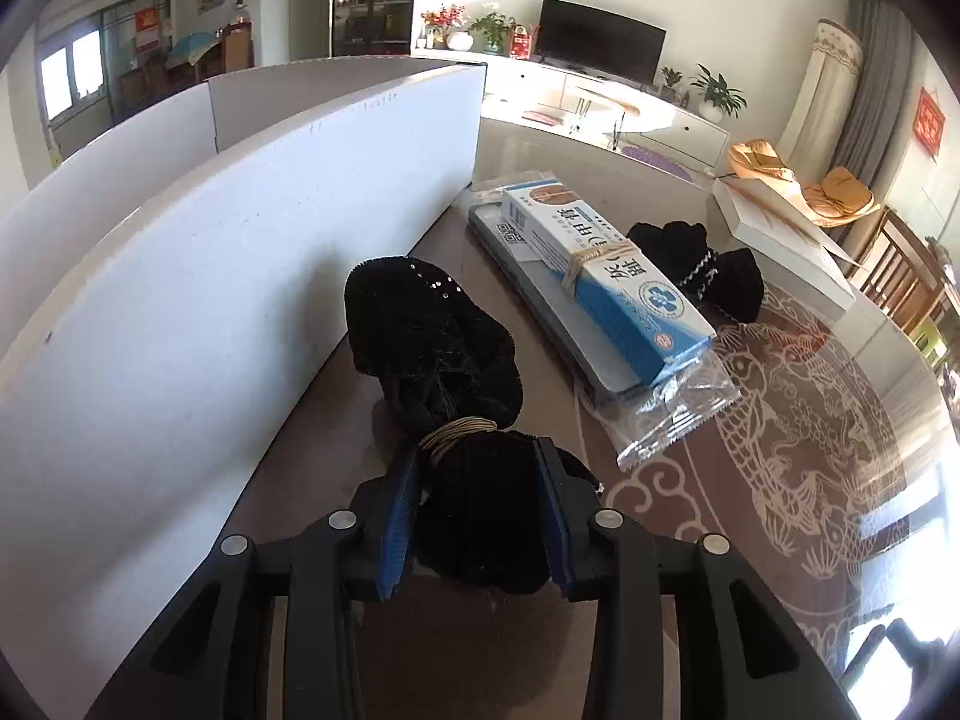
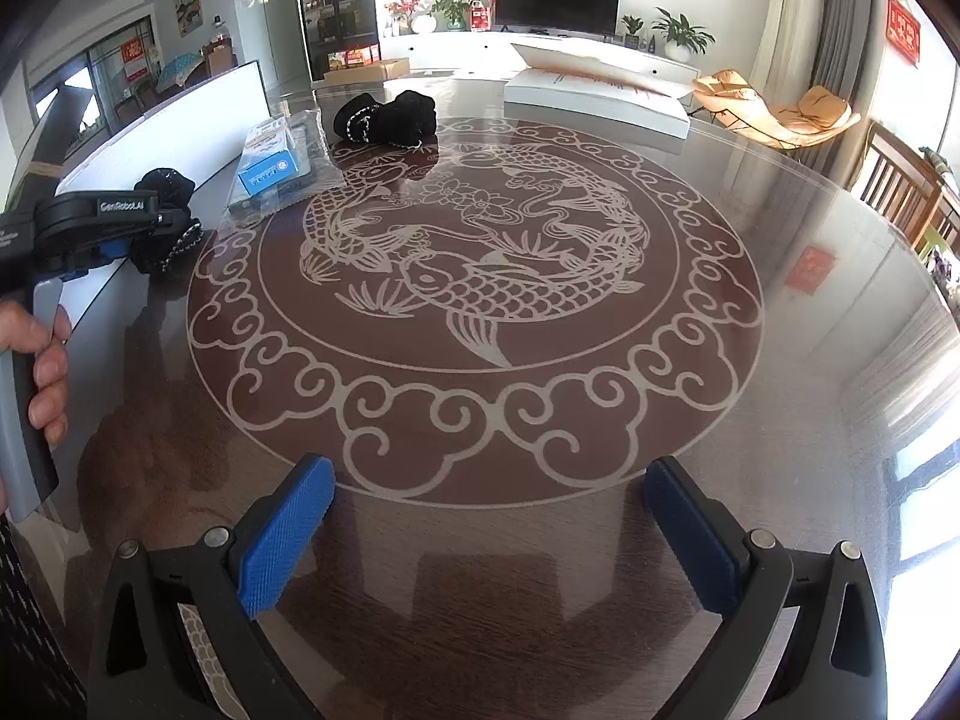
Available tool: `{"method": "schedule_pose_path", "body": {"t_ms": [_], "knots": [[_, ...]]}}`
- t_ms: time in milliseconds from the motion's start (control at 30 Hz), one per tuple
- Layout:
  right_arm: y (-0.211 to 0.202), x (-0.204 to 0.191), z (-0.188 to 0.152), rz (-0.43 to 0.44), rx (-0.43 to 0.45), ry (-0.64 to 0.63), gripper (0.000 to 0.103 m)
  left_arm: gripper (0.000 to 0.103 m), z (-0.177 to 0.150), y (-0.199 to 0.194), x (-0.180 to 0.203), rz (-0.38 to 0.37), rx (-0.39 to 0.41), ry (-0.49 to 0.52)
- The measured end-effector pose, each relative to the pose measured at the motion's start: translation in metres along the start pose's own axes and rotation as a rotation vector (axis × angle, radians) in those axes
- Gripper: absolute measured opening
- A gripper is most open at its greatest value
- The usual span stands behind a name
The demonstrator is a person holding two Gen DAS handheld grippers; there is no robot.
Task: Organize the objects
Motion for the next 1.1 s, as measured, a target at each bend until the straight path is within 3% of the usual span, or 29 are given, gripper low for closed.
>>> {"method": "schedule_pose_path", "body": {"t_ms": [233, 600, 667, 733, 800, 933, 1100], "knots": [[0.000, 0.000, 0.000, -0.001, 0.000, 0.000, 0.103, 0.038, -0.034, -0.031, -0.009, -0.052, -0.017, 0.062], [0.000, 0.000, 0.000, -0.001, 0.000, 0.000, 0.103, 0.039, -0.044, -0.036, -0.015, -0.117, -0.054, 0.033], [0.000, 0.000, 0.000, -0.001, 0.000, 0.000, 0.103, 0.044, -0.050, -0.040, -0.016, -0.108, -0.053, 0.036], [0.000, 0.000, 0.000, -0.001, -0.001, 0.000, 0.103, 0.075, -0.053, -0.042, -0.017, -0.054, -0.044, 0.037], [0.000, 0.000, 0.000, -0.001, -0.001, 0.000, 0.103, 0.087, -0.053, -0.040, -0.020, -0.018, -0.045, 0.029], [0.000, 0.000, 0.000, -0.003, -0.001, -0.001, 0.103, 0.098, -0.052, -0.035, -0.024, -0.006, -0.054, 0.013], [-0.001, 0.000, 0.000, -0.004, -0.001, 0.000, 0.103, 0.099, -0.055, -0.035, -0.024, 0.000, -0.047, 0.022]]}}
Point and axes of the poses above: each gripper's, at about its wrist camera, not at the fingertips, and y roughly the way its jaws point, x to its right, z to its top, the point moved 1 cm from there along y, roughly the way its jaws point, and after that the axes turned 9 degrees about -y, right-handed, at the moved point
